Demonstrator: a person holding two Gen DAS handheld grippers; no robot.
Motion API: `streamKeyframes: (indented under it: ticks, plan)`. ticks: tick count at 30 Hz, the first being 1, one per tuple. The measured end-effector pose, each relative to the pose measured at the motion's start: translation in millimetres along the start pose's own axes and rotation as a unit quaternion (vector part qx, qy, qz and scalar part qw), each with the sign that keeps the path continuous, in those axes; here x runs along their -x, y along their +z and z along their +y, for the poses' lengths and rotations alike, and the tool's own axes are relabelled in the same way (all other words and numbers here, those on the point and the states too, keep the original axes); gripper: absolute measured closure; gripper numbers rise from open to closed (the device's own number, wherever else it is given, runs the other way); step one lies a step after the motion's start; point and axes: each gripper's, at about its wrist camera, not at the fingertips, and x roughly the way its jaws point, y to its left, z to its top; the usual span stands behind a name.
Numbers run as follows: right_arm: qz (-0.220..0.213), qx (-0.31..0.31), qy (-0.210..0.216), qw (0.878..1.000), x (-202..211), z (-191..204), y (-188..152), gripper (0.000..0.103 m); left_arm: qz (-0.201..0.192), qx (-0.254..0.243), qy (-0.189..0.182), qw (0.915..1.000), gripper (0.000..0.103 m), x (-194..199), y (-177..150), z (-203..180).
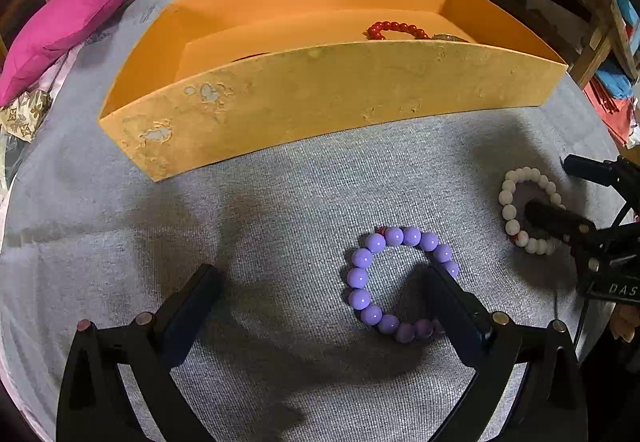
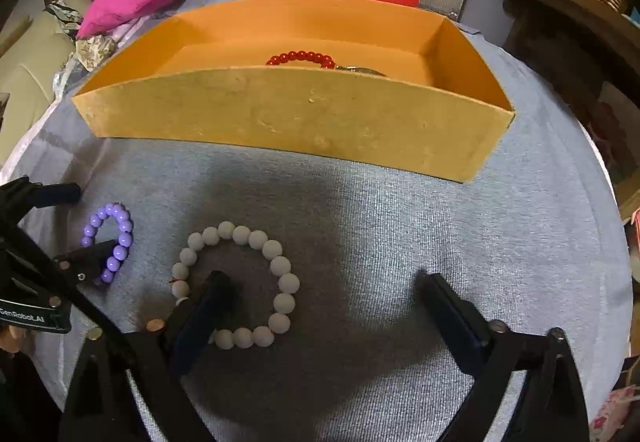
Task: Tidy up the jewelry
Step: 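Close the left tool on the purple bracelet while the right closes on the white bracelet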
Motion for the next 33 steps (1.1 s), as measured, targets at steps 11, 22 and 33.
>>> streamKeyframes:
  ticks: [11, 22, 33]
  plan:
    - [-0.018, -0.009, 0.027, 0.999, 17.0, -0.5, -3.1, 0.066, 0.004, -0.002, 0.015, 0.9999, 0.002, 6.0, 2.3, -2.6]
    - [-0.030, -0.019, 0.033, 0.999, 19.9, -1.0, -4.1, 0.090, -0.018, -0.011, -0.007, 0.9998, 0.043, 17.9, 1.7, -6.6]
    - [-0.039, -0.070, 0.021, 0.997, 20.7, -22.1, 0.4, 0.091, -0.036, 0.001, -0.035, 0.9988, 0.091, 23.9, 1.2, -0.1]
